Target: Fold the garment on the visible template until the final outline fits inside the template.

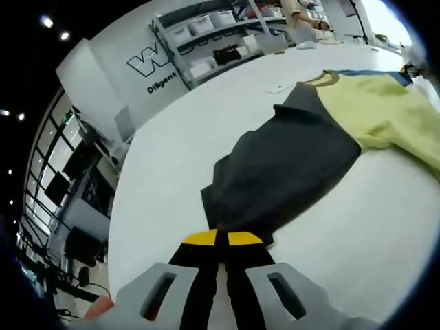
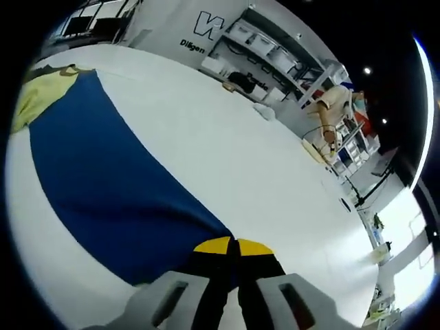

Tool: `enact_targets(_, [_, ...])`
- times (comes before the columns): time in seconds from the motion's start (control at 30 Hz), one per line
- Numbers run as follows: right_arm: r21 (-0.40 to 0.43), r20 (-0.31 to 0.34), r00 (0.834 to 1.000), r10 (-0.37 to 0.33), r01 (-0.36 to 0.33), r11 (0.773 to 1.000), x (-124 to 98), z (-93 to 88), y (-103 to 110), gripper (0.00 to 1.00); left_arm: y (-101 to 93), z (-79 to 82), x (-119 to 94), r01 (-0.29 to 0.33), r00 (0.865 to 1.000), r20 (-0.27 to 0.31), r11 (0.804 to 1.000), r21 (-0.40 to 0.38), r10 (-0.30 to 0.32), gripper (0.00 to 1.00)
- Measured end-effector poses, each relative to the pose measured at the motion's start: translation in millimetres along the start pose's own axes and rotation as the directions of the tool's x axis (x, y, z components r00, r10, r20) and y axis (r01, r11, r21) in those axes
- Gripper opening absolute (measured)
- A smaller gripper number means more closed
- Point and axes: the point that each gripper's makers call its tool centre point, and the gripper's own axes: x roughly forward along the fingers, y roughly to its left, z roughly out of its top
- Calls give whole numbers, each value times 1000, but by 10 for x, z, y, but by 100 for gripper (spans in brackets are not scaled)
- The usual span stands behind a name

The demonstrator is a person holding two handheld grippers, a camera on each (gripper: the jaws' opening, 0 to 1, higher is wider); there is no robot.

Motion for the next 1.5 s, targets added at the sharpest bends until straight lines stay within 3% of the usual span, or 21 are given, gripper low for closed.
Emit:
enact_targets(0.1, [41,0,1000,-4,4,999,-2,13,-13,0,1,3,2,-3,1000,-1,1000,3,3,0])
enact_targets(0.23, [82,39,997,-66,63,995,-120,104,-149,20,14,8,1,-19,1000,-2,1000,-22,19,1])
enact_targets(0.53, [118,115,990,-78,64,991,-444,365,-266,14,84,153,-142,-47,997,56,992,-114,54,16])
enact_targets(0.83, [88,198,979,-42,25,996,-762,719,-139,13,55,299,-432,-36,991,122,988,-148,54,19])
enact_targets(1.23, [85,207,978,-1,-17,996,-1034,671,-40,15,-231,274,-851,-6,985,168,984,-178,37,19])
enact_targets(1.5, [77,255,965,68,-90,993,-1329,754,250,14,-473,314,-1071,21,979,201,979,-204,21,19])
